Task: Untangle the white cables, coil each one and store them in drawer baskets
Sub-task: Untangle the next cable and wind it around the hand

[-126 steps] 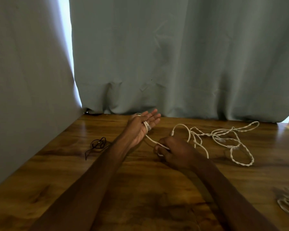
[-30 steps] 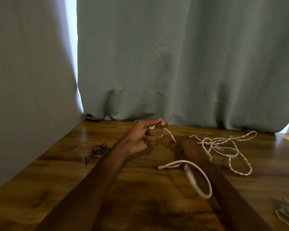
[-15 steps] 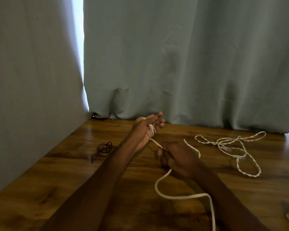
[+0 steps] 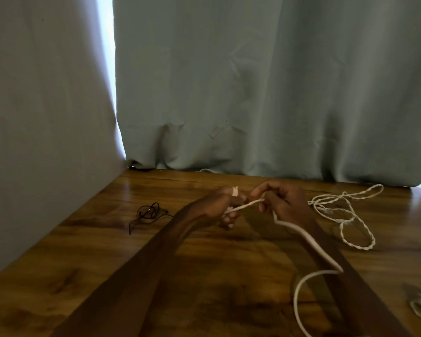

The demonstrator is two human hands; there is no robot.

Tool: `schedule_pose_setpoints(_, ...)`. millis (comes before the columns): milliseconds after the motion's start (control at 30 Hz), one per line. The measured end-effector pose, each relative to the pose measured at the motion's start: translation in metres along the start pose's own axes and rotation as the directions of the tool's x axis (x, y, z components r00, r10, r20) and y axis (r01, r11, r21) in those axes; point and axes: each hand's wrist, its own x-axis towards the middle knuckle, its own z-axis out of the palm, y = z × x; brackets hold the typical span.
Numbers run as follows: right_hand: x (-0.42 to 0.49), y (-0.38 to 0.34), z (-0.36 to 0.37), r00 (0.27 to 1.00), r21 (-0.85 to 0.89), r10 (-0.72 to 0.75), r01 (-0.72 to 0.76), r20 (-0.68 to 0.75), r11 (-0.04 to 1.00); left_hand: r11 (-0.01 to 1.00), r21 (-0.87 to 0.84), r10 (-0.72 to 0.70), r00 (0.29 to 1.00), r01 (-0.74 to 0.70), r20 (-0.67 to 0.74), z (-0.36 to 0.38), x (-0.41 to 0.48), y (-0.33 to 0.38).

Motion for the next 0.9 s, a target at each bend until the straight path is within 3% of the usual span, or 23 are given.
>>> schedule_pose_setpoints(67,0.003,0.003,-0.005,0.997,0.145,0.076,-0.08,0.032,0.986,0.999,-0.025,-0.043,0.995,0.046,0.095,0.002,-0.007,0.006)
schedule_pose_setpoints(100,0.004,0.005,-0.008,0.989,0.184,0.121,-0.134,0.082,0.974,0.999,0.049,-0.016,0.996,0.012,0.086,0.003,-0.01,0.011)
schedule_pose_setpoints(167,0.005,0.005,-0.012,0.96,0.196,0.176,-0.22,0.217,0.956,0.95,0.296,0.11,0.994,-0.098,-0.023,0.002,-0.016,0.017)
schedule_pose_setpoints(233,0.004,0.007,-0.014,0.927,0.157,0.196,-0.256,0.319,0.954,0.899,0.413,0.222,0.964,-0.144,-0.146,-0.006,-0.018,0.018)
schedule_pose_setpoints(333,0.003,0.011,-0.016,0.903,0.156,0.258,-0.325,0.343,0.933,0.92,0.346,0.281,0.923,-0.182,-0.261,-0.017,-0.02,0.021)
schedule_pose_setpoints(500,0.001,0.02,-0.024,0.884,-0.009,0.275,-0.294,0.379,0.956,0.944,0.097,0.328,0.853,-0.317,-0.406,-0.022,-0.015,0.028)
schedule_pose_setpoints(633,0.003,0.028,-0.037,0.916,-0.279,0.194,-0.095,0.352,0.955,0.899,0.003,0.341,0.699,-0.437,-0.629,-0.037,-0.013,0.029)
schedule_pose_setpoints(767,0.003,0.034,-0.043,0.921,-0.332,0.199,-0.083,0.334,0.94,0.848,-0.035,0.264,0.48,-0.528,-0.837,-0.062,-0.016,0.03)
schedule_pose_setpoints(900,0.006,0.031,-0.045,0.925,-0.363,0.155,-0.021,0.346,0.931,0.836,-0.005,0.214,0.334,-0.549,-0.918,-0.068,-0.015,0.028)
